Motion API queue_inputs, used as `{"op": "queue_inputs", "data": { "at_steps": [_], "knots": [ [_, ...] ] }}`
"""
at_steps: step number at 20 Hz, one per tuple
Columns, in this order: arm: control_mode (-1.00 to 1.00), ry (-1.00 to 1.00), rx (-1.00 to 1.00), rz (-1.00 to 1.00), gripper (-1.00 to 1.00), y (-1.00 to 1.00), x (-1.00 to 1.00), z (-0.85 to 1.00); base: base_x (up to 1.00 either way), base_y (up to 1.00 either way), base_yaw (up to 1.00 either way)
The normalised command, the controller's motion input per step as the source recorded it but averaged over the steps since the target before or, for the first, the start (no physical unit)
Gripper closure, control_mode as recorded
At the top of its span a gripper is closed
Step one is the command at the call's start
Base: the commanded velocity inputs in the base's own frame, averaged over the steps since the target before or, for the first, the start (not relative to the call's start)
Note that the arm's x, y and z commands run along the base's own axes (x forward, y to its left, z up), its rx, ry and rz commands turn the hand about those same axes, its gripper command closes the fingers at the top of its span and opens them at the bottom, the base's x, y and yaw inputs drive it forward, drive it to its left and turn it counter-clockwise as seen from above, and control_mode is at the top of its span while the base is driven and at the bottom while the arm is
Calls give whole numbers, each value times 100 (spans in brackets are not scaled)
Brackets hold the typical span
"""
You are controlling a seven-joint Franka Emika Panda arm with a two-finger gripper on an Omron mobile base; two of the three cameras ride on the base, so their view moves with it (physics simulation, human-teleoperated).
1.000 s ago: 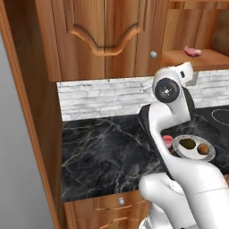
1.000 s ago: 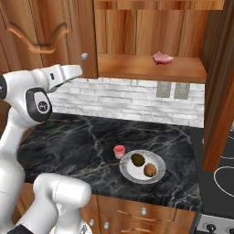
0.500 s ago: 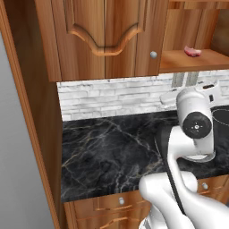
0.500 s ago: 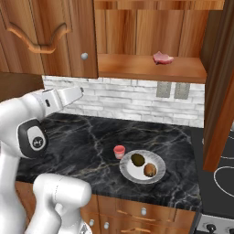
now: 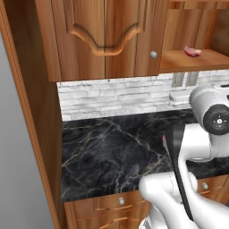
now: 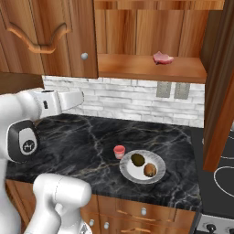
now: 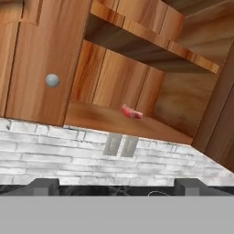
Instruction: Pick the avocado and bread from the counter and place them on the plate. Then pick the jam from the cabinet and place it next to the plate. Lastly close the cabinet door.
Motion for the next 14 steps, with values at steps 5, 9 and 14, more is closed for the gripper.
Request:
{"op": "queue_inputs", "data": {
  "at_steps": [5, 9, 14],
  "knots": [
    [-100, 0, 12, 0, -100, 0, 0, 0, 0, 0, 0],
    [-100, 0, 12, 0, -100, -1, -14, 0, 0, 0, 0],
    [-100, 0, 11, 0, -100, -7, -35, 0, 0, 0, 0]
  ]
}}
